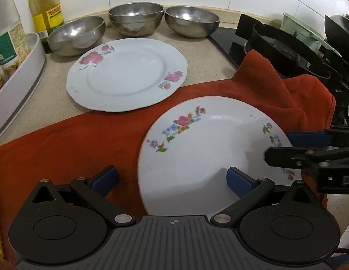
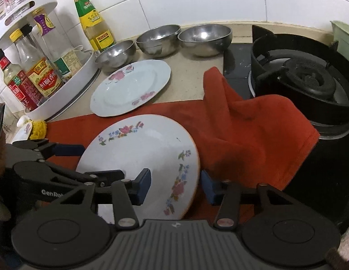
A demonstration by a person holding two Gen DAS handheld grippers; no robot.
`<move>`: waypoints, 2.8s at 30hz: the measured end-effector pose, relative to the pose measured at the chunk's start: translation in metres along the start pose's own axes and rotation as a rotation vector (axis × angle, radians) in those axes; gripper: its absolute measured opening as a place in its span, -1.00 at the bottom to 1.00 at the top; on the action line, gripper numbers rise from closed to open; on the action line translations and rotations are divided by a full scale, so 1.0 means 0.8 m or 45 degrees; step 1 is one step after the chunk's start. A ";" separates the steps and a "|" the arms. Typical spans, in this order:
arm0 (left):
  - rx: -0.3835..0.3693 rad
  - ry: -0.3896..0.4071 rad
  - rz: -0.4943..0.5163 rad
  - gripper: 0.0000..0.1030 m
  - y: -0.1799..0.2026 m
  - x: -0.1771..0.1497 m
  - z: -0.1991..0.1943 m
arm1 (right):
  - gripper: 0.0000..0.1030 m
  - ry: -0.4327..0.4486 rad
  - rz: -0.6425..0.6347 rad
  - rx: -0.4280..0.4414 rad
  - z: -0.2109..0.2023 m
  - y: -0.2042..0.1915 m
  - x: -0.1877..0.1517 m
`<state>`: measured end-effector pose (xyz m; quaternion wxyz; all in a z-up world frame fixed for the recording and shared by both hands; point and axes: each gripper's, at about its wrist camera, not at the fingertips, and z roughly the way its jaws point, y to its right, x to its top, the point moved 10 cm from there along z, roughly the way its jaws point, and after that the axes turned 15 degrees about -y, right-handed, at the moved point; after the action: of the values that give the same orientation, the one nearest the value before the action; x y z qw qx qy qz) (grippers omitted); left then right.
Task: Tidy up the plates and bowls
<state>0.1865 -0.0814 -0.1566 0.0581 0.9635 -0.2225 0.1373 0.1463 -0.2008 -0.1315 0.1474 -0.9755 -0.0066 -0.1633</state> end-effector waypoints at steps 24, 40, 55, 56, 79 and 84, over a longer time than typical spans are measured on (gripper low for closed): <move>-0.021 -0.009 -0.383 0.84 -0.093 -0.064 -0.051 | -0.01 -0.102 -0.114 0.231 0.029 -0.088 0.014; 0.242 0.195 -0.713 0.86 -0.203 -0.120 -0.151 | -0.01 -0.029 -0.426 0.338 0.023 -0.197 0.067; 0.471 0.227 -1.024 0.87 -0.391 -0.196 -0.192 | -0.01 -0.149 -0.729 0.491 0.093 -0.408 0.081; 0.463 0.224 -1.030 0.87 -0.401 -0.196 -0.189 | -0.01 -0.156 -0.726 0.489 0.098 -0.415 0.081; 0.169 0.160 -0.935 0.67 -0.470 -0.174 -0.115 | -0.08 -0.290 -0.677 0.511 0.178 -0.482 0.092; 0.157 0.157 -0.921 0.68 -0.470 -0.173 -0.115 | -0.09 -0.268 -0.698 0.524 0.173 -0.485 0.089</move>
<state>0.2120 0.3279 -0.1279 0.0578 0.9714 0.1450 0.1789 0.2340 0.2080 -0.1227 0.2901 -0.8987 -0.3162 -0.0908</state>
